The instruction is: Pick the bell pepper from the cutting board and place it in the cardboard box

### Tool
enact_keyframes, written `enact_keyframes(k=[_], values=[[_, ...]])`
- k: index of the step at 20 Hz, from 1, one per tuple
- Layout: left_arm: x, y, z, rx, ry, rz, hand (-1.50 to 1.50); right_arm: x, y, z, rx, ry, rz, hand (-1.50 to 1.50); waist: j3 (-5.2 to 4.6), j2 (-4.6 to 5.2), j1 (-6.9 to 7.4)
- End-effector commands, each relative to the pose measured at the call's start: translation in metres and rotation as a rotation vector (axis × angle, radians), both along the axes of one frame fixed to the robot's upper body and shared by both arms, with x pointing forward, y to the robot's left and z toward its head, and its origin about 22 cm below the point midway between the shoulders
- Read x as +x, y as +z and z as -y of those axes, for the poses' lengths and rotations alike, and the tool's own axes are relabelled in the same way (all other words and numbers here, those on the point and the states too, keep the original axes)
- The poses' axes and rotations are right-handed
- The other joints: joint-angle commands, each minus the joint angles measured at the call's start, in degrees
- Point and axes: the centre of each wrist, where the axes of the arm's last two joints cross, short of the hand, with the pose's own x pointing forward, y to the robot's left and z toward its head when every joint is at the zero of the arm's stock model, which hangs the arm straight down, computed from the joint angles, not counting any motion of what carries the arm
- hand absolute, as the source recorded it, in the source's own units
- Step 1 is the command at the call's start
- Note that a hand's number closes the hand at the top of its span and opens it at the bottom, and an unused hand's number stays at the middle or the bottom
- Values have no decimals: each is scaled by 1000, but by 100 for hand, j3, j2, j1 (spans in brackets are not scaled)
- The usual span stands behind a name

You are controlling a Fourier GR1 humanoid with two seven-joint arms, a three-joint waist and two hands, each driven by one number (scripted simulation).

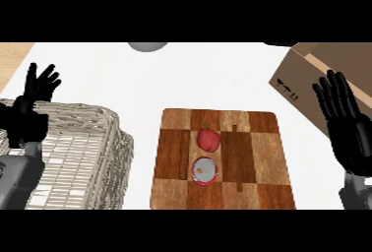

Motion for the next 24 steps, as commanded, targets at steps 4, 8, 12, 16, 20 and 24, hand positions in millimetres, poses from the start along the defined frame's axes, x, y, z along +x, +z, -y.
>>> enact_keyframes(k=[4,8,12,16,20,24], values=[[-22,-16,10,-87,-92,-93,0,7,26,-61,-139,-135,-44,-150,-63,-72,5],[-29,-37,19,-144,-88,-159,0,9,38,-19,-346,-477,181,-150,-92,-139,-392],[-33,-34,21,-171,-142,-176,0,-7,31,-77,-413,-399,364,-150,-68,-96,-195],[-33,-30,14,-181,-141,-186,0,-27,21,-105,-557,-310,375,-150,-73,-94,-260],[-47,-43,12,-169,-135,-169,0,-30,-7,-101,-827,-272,111,-150,-126,-95,-241],[-47,-35,2,-172,-134,-167,0,-35,-15,-90,-1093,-291,-72,-150,-124,-127,-302]])
